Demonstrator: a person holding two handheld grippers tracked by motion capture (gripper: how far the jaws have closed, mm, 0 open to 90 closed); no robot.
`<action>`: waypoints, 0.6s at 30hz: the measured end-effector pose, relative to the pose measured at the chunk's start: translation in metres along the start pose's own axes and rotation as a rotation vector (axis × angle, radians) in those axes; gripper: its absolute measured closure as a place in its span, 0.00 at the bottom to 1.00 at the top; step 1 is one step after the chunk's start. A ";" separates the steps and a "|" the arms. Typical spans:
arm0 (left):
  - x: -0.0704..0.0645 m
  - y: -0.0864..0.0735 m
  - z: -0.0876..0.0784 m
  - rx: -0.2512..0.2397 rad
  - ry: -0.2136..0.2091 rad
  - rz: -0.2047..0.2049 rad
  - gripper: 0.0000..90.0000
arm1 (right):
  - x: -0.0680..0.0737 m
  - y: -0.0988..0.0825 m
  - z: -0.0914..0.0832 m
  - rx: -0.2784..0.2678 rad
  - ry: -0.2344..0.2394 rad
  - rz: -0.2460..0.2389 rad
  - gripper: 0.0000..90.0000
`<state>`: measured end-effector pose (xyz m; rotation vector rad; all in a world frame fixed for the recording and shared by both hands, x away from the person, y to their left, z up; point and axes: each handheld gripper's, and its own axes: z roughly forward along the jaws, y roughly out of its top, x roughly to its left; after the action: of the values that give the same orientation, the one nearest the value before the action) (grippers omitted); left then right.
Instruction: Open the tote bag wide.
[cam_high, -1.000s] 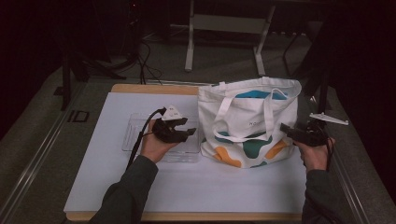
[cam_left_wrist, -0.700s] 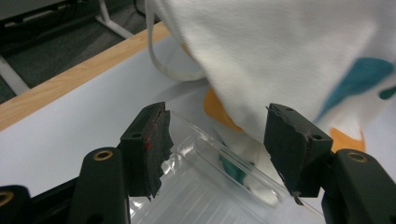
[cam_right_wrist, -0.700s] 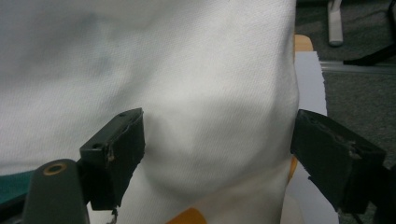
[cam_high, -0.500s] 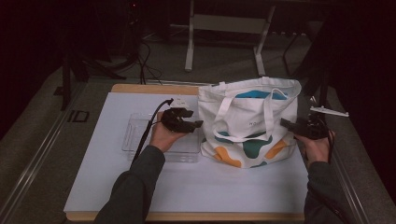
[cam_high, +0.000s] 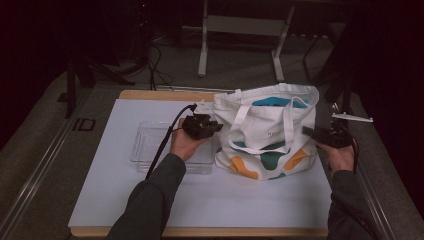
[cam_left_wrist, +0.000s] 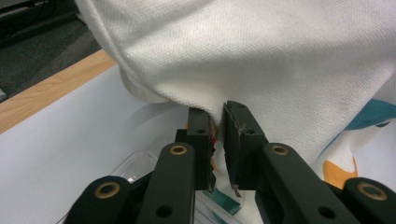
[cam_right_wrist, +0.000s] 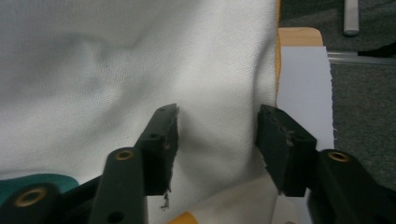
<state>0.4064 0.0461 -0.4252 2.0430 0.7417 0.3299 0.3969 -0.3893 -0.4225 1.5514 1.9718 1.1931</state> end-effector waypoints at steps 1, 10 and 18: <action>0.000 0.000 0.000 0.000 0.001 0.002 0.91 | 0.000 0.000 0.001 0.002 -0.002 0.005 0.61; -0.001 0.000 -0.001 -0.002 -0.001 0.004 0.93 | -0.005 -0.005 -0.004 -0.028 -0.016 0.003 0.96; -0.003 0.001 -0.003 -0.008 -0.006 0.006 0.96 | -0.002 -0.007 -0.011 -0.047 -0.019 -0.033 0.99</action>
<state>0.4029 0.0463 -0.4222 2.0382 0.7296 0.3295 0.3857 -0.3953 -0.4217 1.4964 1.9361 1.1988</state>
